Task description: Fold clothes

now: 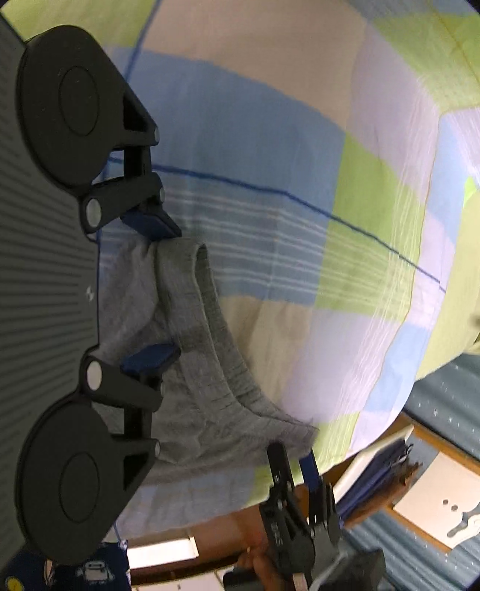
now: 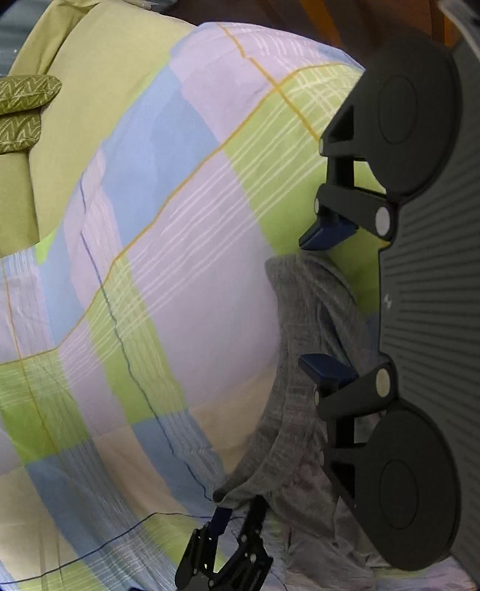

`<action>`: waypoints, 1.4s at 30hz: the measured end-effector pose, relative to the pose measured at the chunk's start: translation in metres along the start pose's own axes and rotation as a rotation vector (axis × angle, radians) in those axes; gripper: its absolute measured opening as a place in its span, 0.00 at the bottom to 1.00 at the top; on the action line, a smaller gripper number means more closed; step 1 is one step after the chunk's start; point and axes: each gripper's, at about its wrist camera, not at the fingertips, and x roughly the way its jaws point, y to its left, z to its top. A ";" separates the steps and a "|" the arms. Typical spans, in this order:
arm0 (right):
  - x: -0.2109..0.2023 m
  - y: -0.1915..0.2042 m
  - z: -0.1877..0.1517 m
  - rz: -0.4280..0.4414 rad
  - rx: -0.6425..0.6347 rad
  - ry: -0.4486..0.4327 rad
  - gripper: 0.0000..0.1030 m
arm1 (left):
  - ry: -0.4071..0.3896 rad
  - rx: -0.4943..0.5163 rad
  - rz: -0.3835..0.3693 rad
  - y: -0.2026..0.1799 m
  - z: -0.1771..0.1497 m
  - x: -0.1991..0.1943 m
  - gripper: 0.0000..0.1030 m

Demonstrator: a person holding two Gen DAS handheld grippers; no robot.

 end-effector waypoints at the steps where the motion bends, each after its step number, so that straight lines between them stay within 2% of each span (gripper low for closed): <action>1: 0.004 -0.003 0.001 0.018 0.009 0.001 0.56 | -0.012 0.006 0.019 -0.003 -0.001 0.000 0.41; 2: 0.008 -0.009 0.002 0.063 0.035 -0.010 0.56 | -0.021 -0.001 0.026 -0.005 -0.002 -0.002 0.28; 3: 0.010 -0.014 0.003 0.112 0.058 -0.016 0.47 | -0.024 -0.021 0.020 -0.007 -0.003 -0.001 0.11; 4: 0.014 -0.017 0.004 0.136 0.064 -0.009 0.21 | -0.029 -0.038 0.030 -0.011 -0.004 -0.003 0.11; 6: 0.017 -0.019 0.006 0.165 0.053 -0.003 0.07 | -0.038 -0.032 0.111 -0.028 -0.011 -0.008 0.11; 7: 0.014 -0.018 0.007 0.171 0.040 -0.017 0.05 | -0.045 -0.036 0.163 -0.037 -0.016 -0.013 0.11; 9: -0.003 -0.014 0.011 0.165 -0.009 -0.078 0.05 | -0.081 -0.072 0.259 -0.054 -0.022 -0.026 0.11; 11: -0.020 -0.007 0.017 0.179 -0.057 -0.155 0.04 | -0.173 -0.138 0.410 -0.079 -0.024 -0.055 0.11; 14: -0.056 0.013 0.037 0.229 -0.194 -0.341 0.04 | -0.303 -0.203 0.662 -0.121 -0.019 -0.102 0.11; 16: -0.086 0.031 0.058 0.293 -0.292 -0.493 0.04 | -0.401 -0.230 0.862 -0.164 -0.012 -0.143 0.11; 18: -0.116 0.044 0.075 0.342 -0.384 -0.617 0.04 | -0.464 -0.253 0.982 -0.199 -0.009 -0.172 0.12; 19: -0.126 0.048 0.080 0.357 -0.411 -0.647 0.04 | -0.496 -0.261 1.064 -0.226 -0.006 -0.192 0.12; 22: -0.179 0.055 0.099 0.441 -0.500 -0.755 0.04 | -0.543 -0.273 1.200 -0.292 0.000 -0.231 0.12; 25: -0.235 0.059 0.104 0.483 -0.602 -0.837 0.04 | -0.563 -0.292 1.283 -0.353 0.006 -0.259 0.14; 28: -0.294 0.054 0.102 0.510 -0.675 -0.887 0.04 | -0.579 -0.316 1.324 -0.405 0.011 -0.275 0.16; 31: -0.334 0.043 0.092 0.509 -0.722 -0.899 0.04 | -0.596 -0.338 1.342 -0.446 0.014 -0.284 0.18; 34: -0.360 0.035 0.086 0.500 -0.734 -0.920 0.04 | -0.609 -0.339 1.362 -0.469 0.024 -0.290 0.18; 36: -0.370 0.036 0.089 0.486 -0.746 -0.952 0.04 | -0.600 -0.340 1.380 -0.463 0.030 -0.297 0.18; 38: -0.367 0.045 0.101 0.471 -0.766 -0.969 0.04 | -0.593 -0.365 1.380 -0.436 0.039 -0.306 0.20; 40: -0.353 0.055 0.117 0.464 -0.771 -0.968 0.04 | -0.564 -0.404 1.358 -0.394 0.042 -0.303 0.21; 42: -0.314 0.073 0.136 0.435 -0.789 -0.922 0.04 | -0.509 -0.439 1.318 -0.346 0.043 -0.286 0.22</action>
